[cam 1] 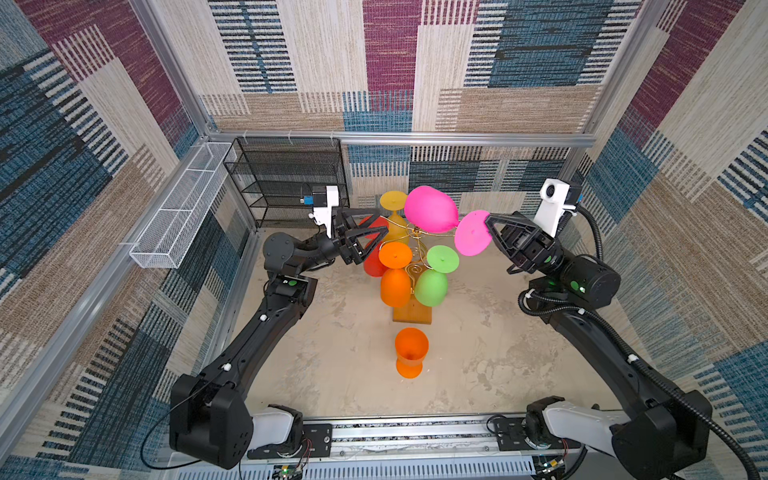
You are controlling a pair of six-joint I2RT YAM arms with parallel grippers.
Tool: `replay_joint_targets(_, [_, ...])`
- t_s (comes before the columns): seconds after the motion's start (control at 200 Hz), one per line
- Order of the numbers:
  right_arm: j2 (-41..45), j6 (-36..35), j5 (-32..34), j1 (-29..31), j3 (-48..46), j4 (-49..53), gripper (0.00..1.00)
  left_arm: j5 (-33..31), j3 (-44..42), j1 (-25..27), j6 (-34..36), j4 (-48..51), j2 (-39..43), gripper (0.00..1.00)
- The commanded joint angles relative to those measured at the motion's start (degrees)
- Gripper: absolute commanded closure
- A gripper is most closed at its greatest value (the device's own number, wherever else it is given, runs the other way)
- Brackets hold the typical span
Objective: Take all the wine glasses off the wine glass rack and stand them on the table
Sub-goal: 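Grasp the magenta glass bowl with the left gripper while right holds the foot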
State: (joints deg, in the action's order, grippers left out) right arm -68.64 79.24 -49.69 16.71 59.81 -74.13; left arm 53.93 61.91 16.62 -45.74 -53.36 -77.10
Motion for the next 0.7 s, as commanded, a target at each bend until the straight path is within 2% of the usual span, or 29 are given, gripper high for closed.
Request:
replay_joint_targets(0.0, [-0.9, 2.4, 0.3, 0.5, -0.2, -5.0, 1.0, 4.0, 0.5, -0.5, -10.9, -14.7, -3.1, 0.18])
replay_joint_targets(0.175, [-3.1, 4.2, 0.6, 1.1, 0.2, -7.8, 1.0, 6.8, 3.1, -0.5, -22.0, -27.3, -9.1, 0.2])
replay_joint_targets(0.691, [-10.3, 7.7, 1.4, 4.3, 2.8, -13.2, 1.0, 8.2, 4.3, 0.6, -23.1, -27.3, -11.2, 0.25])
